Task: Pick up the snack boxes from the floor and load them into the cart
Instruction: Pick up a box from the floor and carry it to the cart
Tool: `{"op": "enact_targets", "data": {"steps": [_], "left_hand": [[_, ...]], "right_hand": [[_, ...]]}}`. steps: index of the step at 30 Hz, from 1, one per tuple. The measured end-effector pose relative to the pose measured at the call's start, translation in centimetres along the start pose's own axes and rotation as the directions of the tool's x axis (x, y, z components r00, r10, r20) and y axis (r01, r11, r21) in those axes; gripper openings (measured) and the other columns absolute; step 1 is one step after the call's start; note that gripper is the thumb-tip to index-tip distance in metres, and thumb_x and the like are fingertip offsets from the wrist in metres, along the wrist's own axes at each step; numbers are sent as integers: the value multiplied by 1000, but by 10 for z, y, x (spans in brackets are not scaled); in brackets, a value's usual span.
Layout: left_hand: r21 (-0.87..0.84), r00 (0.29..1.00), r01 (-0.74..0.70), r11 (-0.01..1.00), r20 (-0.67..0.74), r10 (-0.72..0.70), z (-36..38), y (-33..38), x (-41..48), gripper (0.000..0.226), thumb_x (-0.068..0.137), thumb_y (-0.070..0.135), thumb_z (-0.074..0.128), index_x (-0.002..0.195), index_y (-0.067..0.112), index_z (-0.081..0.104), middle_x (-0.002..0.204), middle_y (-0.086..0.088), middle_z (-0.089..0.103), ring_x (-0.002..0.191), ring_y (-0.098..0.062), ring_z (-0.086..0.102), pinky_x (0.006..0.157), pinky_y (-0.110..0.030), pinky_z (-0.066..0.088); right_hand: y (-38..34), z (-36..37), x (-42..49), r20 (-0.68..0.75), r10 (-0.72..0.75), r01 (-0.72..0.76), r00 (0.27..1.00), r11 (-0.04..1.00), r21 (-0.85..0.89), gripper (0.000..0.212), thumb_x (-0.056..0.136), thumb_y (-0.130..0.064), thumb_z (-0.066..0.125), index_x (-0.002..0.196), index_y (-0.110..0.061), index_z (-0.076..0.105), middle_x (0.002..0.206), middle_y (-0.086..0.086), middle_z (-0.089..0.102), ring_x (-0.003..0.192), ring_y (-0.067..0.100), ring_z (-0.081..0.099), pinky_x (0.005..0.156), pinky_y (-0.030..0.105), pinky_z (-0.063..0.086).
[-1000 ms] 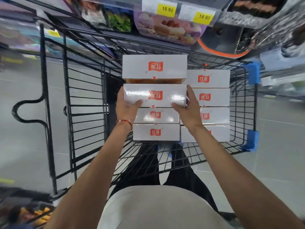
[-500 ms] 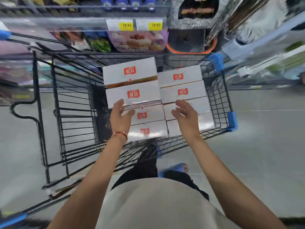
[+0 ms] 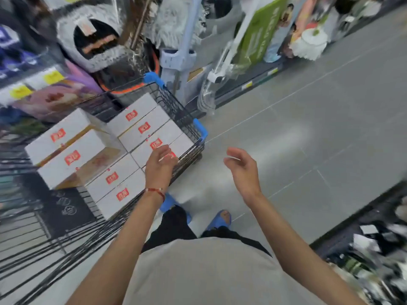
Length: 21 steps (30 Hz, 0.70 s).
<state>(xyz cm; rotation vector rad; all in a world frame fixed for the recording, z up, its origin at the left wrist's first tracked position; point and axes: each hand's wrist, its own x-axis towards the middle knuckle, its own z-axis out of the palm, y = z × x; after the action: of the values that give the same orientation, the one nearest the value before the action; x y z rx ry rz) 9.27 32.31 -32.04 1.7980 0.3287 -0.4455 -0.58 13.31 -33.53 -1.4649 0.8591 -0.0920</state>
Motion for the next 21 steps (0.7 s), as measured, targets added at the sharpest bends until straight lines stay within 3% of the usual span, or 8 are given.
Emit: {"op": "enact_targets", "data": {"steps": [5, 9, 11, 14, 18, 21], "left_hand": [[67, 985, -27, 997, 170, 15, 95, 20, -10, 39, 88, -6, 65, 125, 3, 62, 124, -12, 66, 101, -16, 62, 94, -32, 49], [104, 948, -47, 993, 319, 12, 161, 45, -14, 41, 91, -8, 59, 131, 1, 56, 125, -9, 62, 108, -15, 60, 105, -33, 46], [141, 924, -72, 987, 382, 13, 193, 56, -6, 40, 91, -7, 59, 129, 3, 57, 126, -10, 63, 114, -19, 60, 108, -37, 45], [165, 889, -91, 982, 458, 5, 245, 74, 13, 38, 90, -8, 60, 125, 7, 60, 125, -11, 65, 110, -17, 61, 108, -38, 46], [173, 825, -108, 979, 564, -9, 318, 103, 41, 37, 91, -4, 60, 125, 11, 60, 120, -4, 65, 101, -6, 62, 98, -28, 47], [182, 775, -118, 976, 631, -24, 371, 132, 58, 34, 92, -3, 61, 121, 15, 60, 117, -1, 66, 102, -7, 62, 93, -24, 45]], "right_hand": [[8, -90, 0, -185, 39, -24, 982, 997, 79, 27, 96, -8, 68, 119, -22, 71, 118, -6, 71, 104, 9, 69, 85, 14, 49], [8, -141, 11, -318, 74, -23, 945, 986, 162, 26, 96, -8, 68, 112, -28, 70, 115, -8, 71, 91, -6, 66, 79, 11, 48], [7, -163, 23, -371, 95, -24, 924, 981, 191, 25, 97, -9, 67, 116, -24, 70, 116, -7, 71, 93, -5, 67, 80, 11, 49], [-1, -196, 48, -439, 122, -28, 890, 976, 215, 26, 98, -10, 67, 121, -20, 70, 120, -4, 71, 98, -1, 67, 83, 13, 49], [-20, -238, 89, -538, 146, -11, 830, 969, 246, 26, 98, -10, 66, 122, -20, 69, 122, -3, 71, 94, -6, 66, 83, 13, 50], [-41, -268, 119, -591, 174, -12, 788, 964, 267, 27, 99, -9, 65, 125, -16, 68, 123, -3, 70, 96, -5, 65, 84, 12, 52]]}}
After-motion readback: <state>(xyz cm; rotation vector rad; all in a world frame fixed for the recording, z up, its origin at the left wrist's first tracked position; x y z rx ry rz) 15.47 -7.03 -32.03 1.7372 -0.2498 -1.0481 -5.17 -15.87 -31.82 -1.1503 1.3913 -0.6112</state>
